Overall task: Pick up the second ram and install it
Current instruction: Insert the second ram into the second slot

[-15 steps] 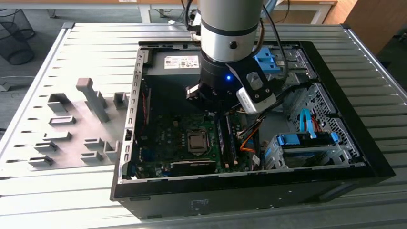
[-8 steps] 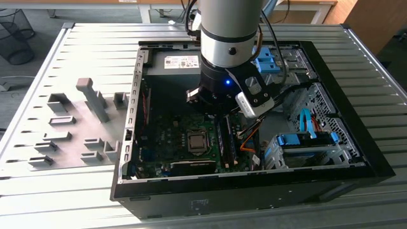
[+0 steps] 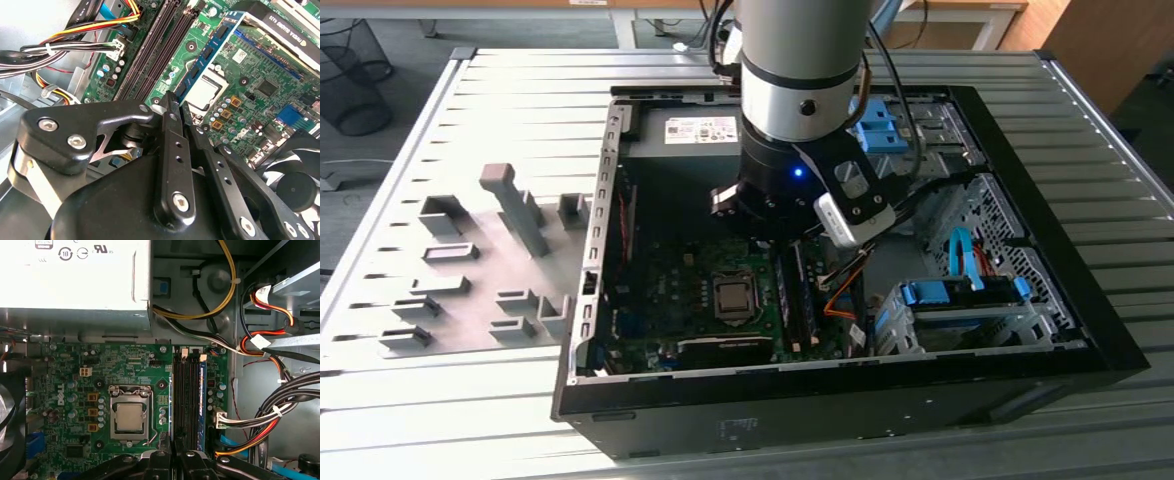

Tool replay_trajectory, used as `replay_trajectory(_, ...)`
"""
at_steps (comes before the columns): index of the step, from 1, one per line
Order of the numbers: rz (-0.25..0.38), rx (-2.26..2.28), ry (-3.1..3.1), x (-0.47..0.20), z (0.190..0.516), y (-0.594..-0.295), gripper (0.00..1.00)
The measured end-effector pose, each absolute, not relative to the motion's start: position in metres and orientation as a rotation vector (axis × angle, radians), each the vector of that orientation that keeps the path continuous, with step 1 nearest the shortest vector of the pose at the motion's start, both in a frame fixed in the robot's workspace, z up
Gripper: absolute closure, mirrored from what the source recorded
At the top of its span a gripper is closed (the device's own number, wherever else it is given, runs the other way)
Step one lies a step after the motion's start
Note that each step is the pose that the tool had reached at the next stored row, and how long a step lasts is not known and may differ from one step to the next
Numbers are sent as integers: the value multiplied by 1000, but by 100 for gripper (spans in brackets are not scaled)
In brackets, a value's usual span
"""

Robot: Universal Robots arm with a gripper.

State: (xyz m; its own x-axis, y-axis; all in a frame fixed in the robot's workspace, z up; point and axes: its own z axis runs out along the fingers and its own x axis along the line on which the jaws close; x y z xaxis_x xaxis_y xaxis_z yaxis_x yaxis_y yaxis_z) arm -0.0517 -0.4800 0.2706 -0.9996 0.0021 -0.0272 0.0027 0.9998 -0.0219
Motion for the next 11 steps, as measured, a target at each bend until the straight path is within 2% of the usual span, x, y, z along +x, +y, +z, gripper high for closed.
replay_trajectory(11,-34,4,3121,-49,270,-480,86)
